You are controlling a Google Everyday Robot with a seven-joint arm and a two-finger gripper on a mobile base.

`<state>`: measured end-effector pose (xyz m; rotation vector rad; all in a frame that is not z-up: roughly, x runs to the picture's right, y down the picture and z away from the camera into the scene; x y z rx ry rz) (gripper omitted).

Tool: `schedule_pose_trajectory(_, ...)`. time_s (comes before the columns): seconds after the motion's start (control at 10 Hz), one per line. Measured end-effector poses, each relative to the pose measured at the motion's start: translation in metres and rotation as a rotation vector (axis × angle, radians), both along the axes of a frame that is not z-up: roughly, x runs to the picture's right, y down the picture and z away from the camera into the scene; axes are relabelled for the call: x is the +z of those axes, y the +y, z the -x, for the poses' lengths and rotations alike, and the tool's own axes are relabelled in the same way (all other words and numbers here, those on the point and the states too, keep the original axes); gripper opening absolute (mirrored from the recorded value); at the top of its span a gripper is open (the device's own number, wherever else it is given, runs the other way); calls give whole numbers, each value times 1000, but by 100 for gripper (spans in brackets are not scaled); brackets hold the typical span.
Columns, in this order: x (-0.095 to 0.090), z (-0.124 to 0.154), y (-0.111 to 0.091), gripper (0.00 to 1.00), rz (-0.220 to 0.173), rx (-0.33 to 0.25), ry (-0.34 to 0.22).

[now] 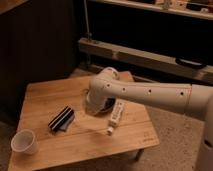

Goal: Push the ceramic bowl across the table

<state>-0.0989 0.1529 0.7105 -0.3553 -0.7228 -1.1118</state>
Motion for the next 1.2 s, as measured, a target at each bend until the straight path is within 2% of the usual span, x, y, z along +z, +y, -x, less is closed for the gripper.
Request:
schedule_pose_trajectory(0.2,-10,11,30,0,43,1,-30)
schedule_pose_trajectory(0.4,-5,15,45,0,51,8,-41)
schedule_pose_trajectory(0.6,15,12,46,0,53,25,-36)
schedule_pose_trajectory(0.7,39,5,42,0,52,37,-25)
schedule_pose_trajectory(1.0,93,-21,22,0,43,91,29)
schedule_pose_trajectory(1.2,110,-38,15,0,34,126,64)
